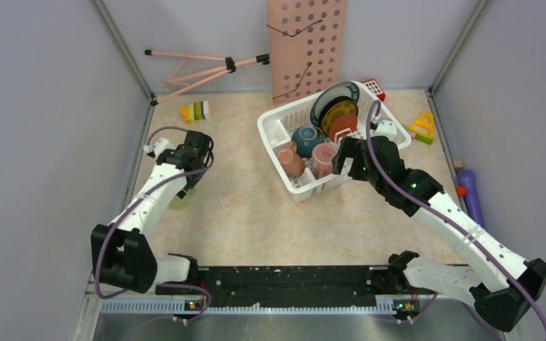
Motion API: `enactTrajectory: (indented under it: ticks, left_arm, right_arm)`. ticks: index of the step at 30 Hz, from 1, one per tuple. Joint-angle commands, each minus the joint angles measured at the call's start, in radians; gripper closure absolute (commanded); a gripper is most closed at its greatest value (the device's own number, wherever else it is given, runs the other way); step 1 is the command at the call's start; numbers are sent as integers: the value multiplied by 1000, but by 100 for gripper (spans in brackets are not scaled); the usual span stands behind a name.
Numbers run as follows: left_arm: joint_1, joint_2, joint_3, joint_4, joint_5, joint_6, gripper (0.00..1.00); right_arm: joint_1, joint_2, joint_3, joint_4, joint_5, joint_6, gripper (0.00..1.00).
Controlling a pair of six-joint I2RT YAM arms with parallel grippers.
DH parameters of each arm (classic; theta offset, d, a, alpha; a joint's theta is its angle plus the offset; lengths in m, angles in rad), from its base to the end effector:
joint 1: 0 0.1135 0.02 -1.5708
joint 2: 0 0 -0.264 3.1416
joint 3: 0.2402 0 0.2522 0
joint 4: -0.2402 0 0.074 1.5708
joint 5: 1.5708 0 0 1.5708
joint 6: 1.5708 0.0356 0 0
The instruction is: Load the mixed dishes into the dish rack
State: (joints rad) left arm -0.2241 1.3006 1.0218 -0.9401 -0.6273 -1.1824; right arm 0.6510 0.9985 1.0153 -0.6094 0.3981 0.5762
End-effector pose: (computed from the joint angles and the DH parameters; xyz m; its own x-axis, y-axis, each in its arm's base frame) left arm 0.2357 -0.0323 0.2617 -0.3306 -0.6932 -0.6405 -0.8536 0.5091 -0.1103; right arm 0.1751 0.1160 0.3399 -0.5375 0.2219 -0.8135 -0.0118 0.9627 0.2704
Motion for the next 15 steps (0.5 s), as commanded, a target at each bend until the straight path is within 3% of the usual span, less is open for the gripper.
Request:
enactTrajectory:
  ticks: [1,15]
  left_arm:
    - [11,12,66,52,-46,166,25]
    - [124,205,57,177,44,247,31]
  right_arm:
    - [-7,-29,10,33,-7,-14,2]
    - [-7,-53,2,18,-5,-7,2]
